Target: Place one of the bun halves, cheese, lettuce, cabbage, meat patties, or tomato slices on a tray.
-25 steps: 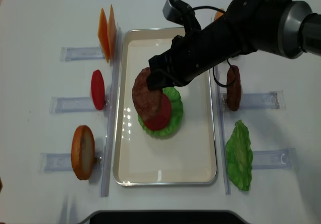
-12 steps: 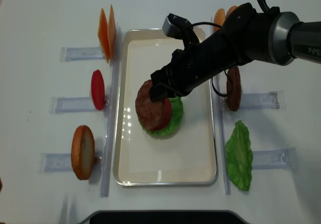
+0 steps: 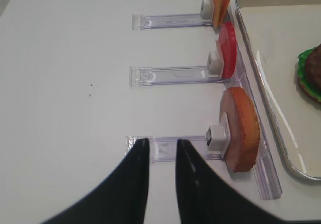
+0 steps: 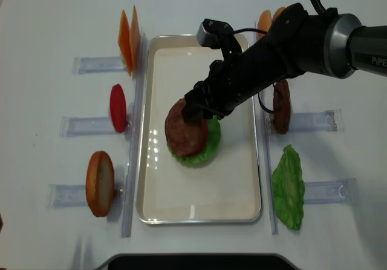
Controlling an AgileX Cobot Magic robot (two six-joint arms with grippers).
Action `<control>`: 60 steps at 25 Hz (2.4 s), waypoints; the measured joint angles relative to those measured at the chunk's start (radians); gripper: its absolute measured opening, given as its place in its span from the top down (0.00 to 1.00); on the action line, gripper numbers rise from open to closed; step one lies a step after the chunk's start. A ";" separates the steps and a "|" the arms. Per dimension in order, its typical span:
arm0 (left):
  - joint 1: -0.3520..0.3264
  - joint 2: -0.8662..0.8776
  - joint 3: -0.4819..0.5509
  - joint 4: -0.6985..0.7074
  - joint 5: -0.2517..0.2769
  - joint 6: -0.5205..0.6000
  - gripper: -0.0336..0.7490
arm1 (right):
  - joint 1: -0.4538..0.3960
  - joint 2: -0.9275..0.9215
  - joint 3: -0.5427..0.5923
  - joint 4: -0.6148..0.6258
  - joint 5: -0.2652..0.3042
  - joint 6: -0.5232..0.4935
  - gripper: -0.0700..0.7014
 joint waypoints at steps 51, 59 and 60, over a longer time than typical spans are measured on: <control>0.000 0.000 0.000 -0.001 0.000 0.000 0.78 | -0.574 -1.470 0.660 -1.197 0.405 0.907 0.43; 0.000 0.000 0.000 -0.001 0.000 0.000 0.78 | -0.574 -1.914 0.662 -1.186 0.407 0.850 0.43; 0.000 0.000 0.000 -0.001 0.000 0.000 0.78 | -0.574 -1.926 0.662 -1.186 0.407 0.850 0.43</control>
